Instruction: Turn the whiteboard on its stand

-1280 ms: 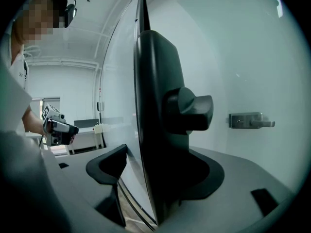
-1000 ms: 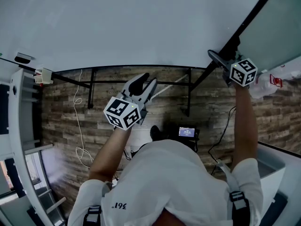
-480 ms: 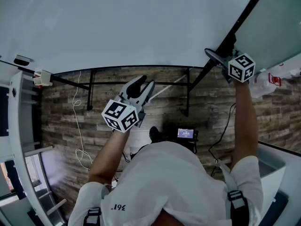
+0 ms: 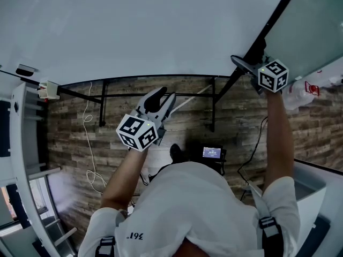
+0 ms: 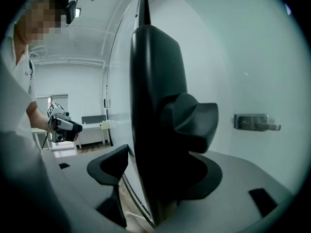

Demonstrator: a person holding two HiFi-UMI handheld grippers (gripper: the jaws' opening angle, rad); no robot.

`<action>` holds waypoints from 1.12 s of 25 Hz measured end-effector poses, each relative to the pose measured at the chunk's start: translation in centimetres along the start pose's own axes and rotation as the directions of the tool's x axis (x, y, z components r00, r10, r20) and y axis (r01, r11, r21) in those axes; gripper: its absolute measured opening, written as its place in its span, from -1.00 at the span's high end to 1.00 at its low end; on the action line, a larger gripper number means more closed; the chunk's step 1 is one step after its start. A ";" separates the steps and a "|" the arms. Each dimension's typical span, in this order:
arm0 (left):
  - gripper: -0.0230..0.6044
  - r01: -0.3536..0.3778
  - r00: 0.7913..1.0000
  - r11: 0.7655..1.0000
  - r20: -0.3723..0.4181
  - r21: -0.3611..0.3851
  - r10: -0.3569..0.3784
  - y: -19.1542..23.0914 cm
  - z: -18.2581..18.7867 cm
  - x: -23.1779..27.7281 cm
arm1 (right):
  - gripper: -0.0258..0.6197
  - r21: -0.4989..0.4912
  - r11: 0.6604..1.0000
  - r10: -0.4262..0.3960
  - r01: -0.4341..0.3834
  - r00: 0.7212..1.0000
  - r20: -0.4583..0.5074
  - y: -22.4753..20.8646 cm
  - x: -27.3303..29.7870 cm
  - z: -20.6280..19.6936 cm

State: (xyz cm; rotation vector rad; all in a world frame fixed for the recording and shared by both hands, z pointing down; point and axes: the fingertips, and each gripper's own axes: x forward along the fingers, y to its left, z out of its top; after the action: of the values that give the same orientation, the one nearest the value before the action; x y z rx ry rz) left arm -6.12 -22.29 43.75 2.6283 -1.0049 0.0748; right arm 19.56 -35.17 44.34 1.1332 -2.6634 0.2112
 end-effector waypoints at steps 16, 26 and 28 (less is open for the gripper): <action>0.52 0.010 1.000 1.000 0.008 0.015 -0.010 -3.4 -0.3 0.7 | -0.12 0.026 1.000 -0.016 0.015 0.999 0.030 0.8 -1.4 -0.6; 0.52 0.003 1.000 1.000 0.020 0.018 -0.003 -4.7 -0.7 0.8 | -0.12 0.065 0.997 -0.048 0.043 0.996 0.078 1.2 -2.8 -0.5; 0.52 0.005 1.000 1.000 0.025 0.019 -0.006 -4.9 -0.7 0.9 | -0.12 0.070 0.996 -0.062 0.056 0.995 0.077 1.0 -3.5 -0.9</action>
State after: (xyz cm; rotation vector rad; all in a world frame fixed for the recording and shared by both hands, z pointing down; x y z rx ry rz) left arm -2.17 -19.22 43.13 2.6550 -1.0102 0.0497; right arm 21.29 -31.86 44.17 1.2645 -2.7056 0.2535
